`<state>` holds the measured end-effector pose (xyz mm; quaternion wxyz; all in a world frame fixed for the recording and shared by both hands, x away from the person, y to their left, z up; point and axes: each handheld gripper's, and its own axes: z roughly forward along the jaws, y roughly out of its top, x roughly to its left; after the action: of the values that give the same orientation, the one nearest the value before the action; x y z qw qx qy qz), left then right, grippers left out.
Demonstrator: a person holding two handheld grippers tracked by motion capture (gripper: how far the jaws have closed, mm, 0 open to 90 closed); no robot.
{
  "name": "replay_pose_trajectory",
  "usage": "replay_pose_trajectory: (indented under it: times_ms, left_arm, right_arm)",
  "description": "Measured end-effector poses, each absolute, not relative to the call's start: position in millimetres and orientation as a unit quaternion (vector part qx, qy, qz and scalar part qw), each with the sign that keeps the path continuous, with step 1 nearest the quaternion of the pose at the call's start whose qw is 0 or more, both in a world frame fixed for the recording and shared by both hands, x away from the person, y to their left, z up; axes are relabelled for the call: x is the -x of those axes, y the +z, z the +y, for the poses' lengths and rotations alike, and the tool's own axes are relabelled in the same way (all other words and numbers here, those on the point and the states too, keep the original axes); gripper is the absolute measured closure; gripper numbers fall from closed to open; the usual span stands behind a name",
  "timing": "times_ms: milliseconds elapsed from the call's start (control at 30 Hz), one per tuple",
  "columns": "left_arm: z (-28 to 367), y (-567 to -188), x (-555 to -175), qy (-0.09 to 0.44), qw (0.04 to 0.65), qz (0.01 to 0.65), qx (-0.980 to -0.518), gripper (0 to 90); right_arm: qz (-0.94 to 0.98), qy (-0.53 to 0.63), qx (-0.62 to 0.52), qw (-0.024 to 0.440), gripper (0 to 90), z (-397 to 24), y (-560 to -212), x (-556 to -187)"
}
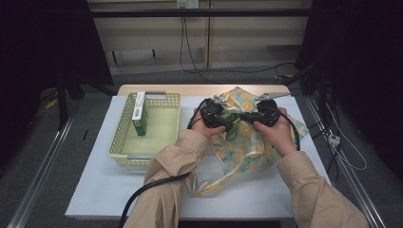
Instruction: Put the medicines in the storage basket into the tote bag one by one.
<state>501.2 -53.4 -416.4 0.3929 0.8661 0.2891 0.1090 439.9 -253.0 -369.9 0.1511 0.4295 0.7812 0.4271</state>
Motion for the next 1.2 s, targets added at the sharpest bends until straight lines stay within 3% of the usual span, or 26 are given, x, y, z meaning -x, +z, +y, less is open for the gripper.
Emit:
replay_pose_trajectory:
  times_ms: [867, 1200]
  left_arm:
    - [-77.3, -420.9, -519.6, 0.123, 0.406, 0.301, -0.854, 15.4]
    - [-61.2, -414.5, -506.4, 0.097, 0.404, 0.296, -0.86, 13.4]
  right_arm:
    - [0.775, 0.428, -0.44, 0.151, 89.7, -258.2, -373.5, -444.5]
    - [0.776, 0.429, -0.436, 0.154, 89.6, -255.0, -374.8, -444.7]
